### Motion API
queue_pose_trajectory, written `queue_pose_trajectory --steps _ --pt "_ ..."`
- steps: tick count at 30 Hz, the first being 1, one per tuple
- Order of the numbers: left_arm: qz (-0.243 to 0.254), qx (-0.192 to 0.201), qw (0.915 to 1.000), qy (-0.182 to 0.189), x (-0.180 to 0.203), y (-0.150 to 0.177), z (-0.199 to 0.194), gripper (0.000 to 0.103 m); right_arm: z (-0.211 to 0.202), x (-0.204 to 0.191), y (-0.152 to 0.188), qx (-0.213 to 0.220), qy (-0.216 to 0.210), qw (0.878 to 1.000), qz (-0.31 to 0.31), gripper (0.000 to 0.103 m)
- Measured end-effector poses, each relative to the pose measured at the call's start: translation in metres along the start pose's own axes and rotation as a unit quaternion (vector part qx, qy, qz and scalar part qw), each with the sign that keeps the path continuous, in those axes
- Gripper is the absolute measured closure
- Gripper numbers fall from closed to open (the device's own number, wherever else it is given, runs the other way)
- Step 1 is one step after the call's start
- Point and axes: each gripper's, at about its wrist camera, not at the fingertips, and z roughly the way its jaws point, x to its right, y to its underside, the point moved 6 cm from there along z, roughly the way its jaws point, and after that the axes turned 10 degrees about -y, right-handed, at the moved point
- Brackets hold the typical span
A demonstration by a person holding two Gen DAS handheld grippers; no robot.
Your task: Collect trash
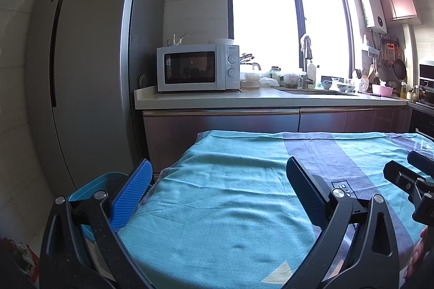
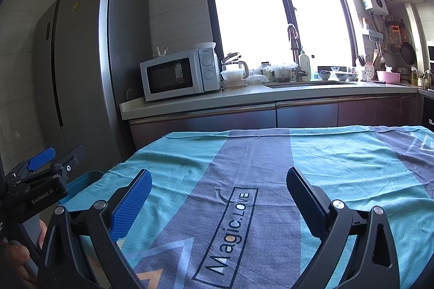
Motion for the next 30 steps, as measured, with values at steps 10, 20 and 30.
queue_pose_trajectory --steps 10,20,30 --pt "0.002 -0.002 1.0000 0.000 0.0024 0.0006 0.0023 0.006 0.0005 0.0001 0.0008 -0.001 0.000 1.000 0.001 0.007" --pt "0.004 -0.006 1.0000 0.002 0.0038 0.0029 0.0043 0.006 0.0016 0.0026 0.0015 -0.002 0.001 1.000 0.004 0.007" --pt "0.004 -0.007 1.0000 0.003 0.0054 0.0043 0.0062 0.006 0.0014 0.0033 0.0017 -0.002 0.002 1.000 0.004 0.007"
